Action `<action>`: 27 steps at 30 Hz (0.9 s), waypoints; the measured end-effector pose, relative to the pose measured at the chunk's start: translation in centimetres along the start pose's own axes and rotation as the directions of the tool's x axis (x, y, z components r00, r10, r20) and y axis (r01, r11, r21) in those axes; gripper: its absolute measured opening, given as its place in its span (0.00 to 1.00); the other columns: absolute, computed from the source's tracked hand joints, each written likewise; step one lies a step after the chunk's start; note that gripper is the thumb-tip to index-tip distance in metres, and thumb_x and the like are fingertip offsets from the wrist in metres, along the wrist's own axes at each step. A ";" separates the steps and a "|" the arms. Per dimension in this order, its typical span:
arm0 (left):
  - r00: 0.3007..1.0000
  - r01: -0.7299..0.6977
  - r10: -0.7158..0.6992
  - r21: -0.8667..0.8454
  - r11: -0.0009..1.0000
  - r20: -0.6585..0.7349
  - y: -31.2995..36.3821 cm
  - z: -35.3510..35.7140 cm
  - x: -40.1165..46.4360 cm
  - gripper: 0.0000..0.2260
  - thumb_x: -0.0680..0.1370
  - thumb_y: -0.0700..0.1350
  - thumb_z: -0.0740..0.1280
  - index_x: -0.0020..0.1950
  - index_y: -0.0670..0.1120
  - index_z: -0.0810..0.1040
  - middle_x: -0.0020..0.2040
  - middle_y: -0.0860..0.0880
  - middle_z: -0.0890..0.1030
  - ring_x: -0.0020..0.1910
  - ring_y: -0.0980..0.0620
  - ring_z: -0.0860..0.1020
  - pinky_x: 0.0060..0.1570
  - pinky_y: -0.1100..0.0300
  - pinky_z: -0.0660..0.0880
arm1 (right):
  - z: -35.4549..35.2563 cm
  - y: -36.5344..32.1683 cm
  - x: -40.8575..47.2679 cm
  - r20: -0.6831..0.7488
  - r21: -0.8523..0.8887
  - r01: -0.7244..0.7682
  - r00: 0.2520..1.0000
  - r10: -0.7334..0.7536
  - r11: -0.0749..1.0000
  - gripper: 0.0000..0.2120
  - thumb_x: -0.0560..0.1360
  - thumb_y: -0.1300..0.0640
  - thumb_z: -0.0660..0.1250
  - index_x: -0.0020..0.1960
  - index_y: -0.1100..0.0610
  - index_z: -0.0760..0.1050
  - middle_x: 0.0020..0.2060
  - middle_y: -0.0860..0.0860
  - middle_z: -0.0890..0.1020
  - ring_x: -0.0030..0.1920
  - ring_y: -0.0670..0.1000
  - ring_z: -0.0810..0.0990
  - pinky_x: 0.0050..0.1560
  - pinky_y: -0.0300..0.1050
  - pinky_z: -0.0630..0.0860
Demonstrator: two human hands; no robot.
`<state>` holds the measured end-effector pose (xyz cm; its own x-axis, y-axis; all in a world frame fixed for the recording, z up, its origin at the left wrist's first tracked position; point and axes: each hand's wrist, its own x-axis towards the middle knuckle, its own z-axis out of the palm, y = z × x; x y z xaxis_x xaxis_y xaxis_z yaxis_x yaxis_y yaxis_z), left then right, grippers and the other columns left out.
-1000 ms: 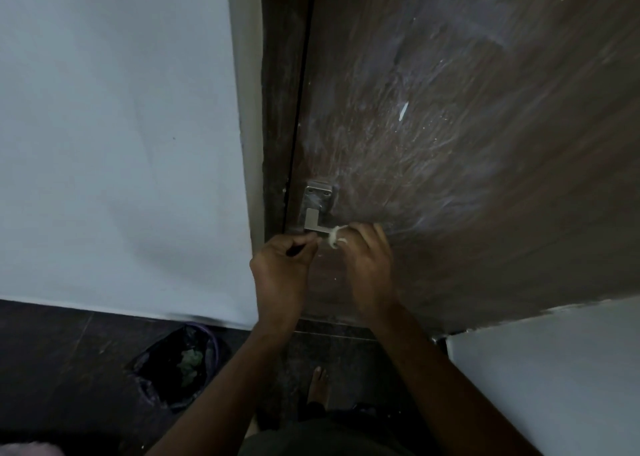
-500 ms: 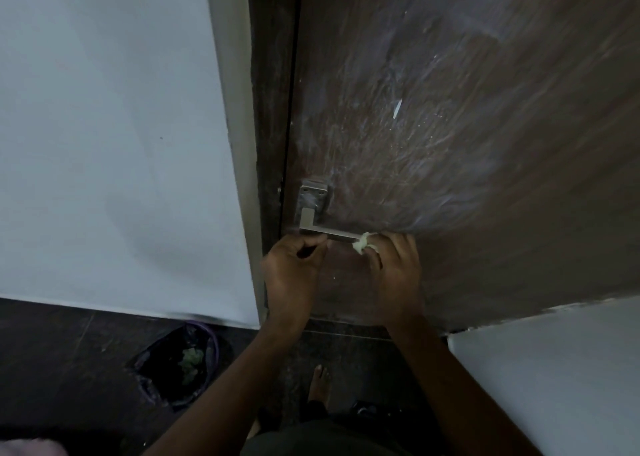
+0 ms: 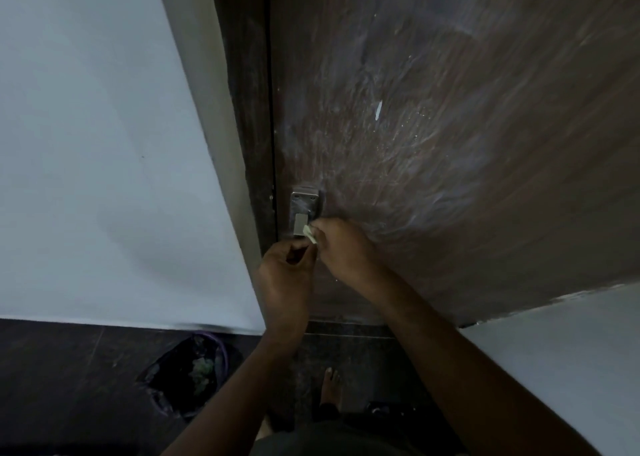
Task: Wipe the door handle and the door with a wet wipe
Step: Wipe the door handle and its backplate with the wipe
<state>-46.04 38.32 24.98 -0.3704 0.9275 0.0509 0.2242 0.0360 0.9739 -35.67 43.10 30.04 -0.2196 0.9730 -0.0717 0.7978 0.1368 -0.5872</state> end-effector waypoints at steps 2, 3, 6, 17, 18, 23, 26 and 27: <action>1.000 -0.012 0.012 0.020 1.000 -0.015 -0.2 -0.2 0.3 0.07 0.73 0.48 0.75 0.49 0.58 0.84 0.43 0.63 0.84 0.43 0.68 0.81 0.43 0.74 0.75 | -0.4 0.6 0.0 0.036 -0.002 -0.008 0.999 0.008 1.000 0.16 0.82 0.60 0.61 0.37 0.57 0.76 0.29 0.49 0.74 0.28 0.46 0.69 0.35 0.44 0.64; 1.000 -0.023 0.024 0.023 0.999 -0.012 -0.1 -0.3 0.3 0.06 0.72 0.50 0.74 0.48 0.59 0.84 0.43 0.62 0.84 0.43 0.68 0.81 0.43 0.75 0.75 | -0.8 1.5 -0.3 0.046 0.023 -0.026 0.999 0.025 0.999 0.17 0.83 0.56 0.61 0.35 0.53 0.75 0.28 0.47 0.73 0.29 0.46 0.70 0.35 0.45 0.65; 0.999 -0.044 0.044 0.018 0.999 -0.004 0.3 -0.6 0.2 0.05 0.71 0.57 0.71 0.46 0.62 0.82 0.42 0.68 0.83 0.42 0.70 0.80 0.41 0.79 0.72 | -2.2 4.3 -1.7 0.024 0.106 -0.106 0.994 0.104 0.989 0.16 0.83 0.52 0.60 0.39 0.51 0.79 0.32 0.51 0.81 0.32 0.47 0.76 0.37 0.44 0.70; 0.922 -0.344 0.327 0.052 0.938 0.207 0.5 1.3 -0.7 0.15 0.74 0.49 0.72 0.60 0.54 0.79 0.52 0.67 0.78 0.49 0.70 0.79 0.52 0.75 0.74 | 0.0 6.6 -4.1 0.257 0.966 -0.231 0.883 0.393 -0.115 0.17 0.78 0.73 0.56 0.47 0.63 0.83 0.44 0.58 0.87 0.44 0.52 0.86 0.55 0.44 0.81; 0.925 -0.336 0.318 0.055 0.940 0.208 0.5 1.3 -0.7 0.15 0.74 0.50 0.71 0.60 0.54 0.79 0.51 0.68 0.78 0.49 0.70 0.79 0.52 0.74 0.75 | 0.2 6.6 -4.4 0.265 0.964 -0.229 0.879 0.396 -0.138 0.17 0.79 0.72 0.57 0.47 0.63 0.84 0.45 0.58 0.87 0.45 0.52 0.86 0.57 0.45 0.80; 0.933 -0.306 0.294 0.031 0.951 0.207 0.5 1.1 -0.9 0.09 0.73 0.46 0.74 0.53 0.52 0.84 0.47 0.62 0.83 0.47 0.64 0.82 0.50 0.68 0.78 | 1.3 6.1 -4.4 0.297 0.938 -0.174 0.850 0.435 -0.300 0.12 0.80 0.69 0.58 0.52 0.66 0.80 0.48 0.60 0.85 0.47 0.53 0.86 0.57 0.44 0.81; 0.952 -0.241 0.225 0.057 0.969 0.207 0.5 1.0 -0.8 0.08 0.73 0.44 0.75 0.52 0.50 0.86 0.47 0.55 0.85 0.47 0.62 0.82 0.51 0.65 0.79 | 2.0 5.2 -3.8 0.309 0.928 -0.156 0.828 0.467 -0.338 0.13 0.81 0.69 0.55 0.53 0.67 0.78 0.48 0.61 0.82 0.47 0.54 0.82 0.56 0.44 0.80; 0.953 -0.234 0.218 0.058 0.970 0.209 0.5 0.8 -0.9 0.08 0.73 0.44 0.75 0.52 0.50 0.86 0.47 0.55 0.85 0.47 0.62 0.82 0.50 0.66 0.79 | 1.9 5.1 -4.1 0.318 0.922 -0.158 0.830 0.458 -0.354 0.14 0.81 0.69 0.55 0.52 0.68 0.79 0.48 0.61 0.83 0.48 0.54 0.83 0.57 0.45 0.80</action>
<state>-44.85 37.85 25.23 -0.1156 0.9699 0.2143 0.3568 -0.1608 0.9202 -31.75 39.47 25.83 0.0045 0.8114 -0.5845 -0.7654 -0.3733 -0.5242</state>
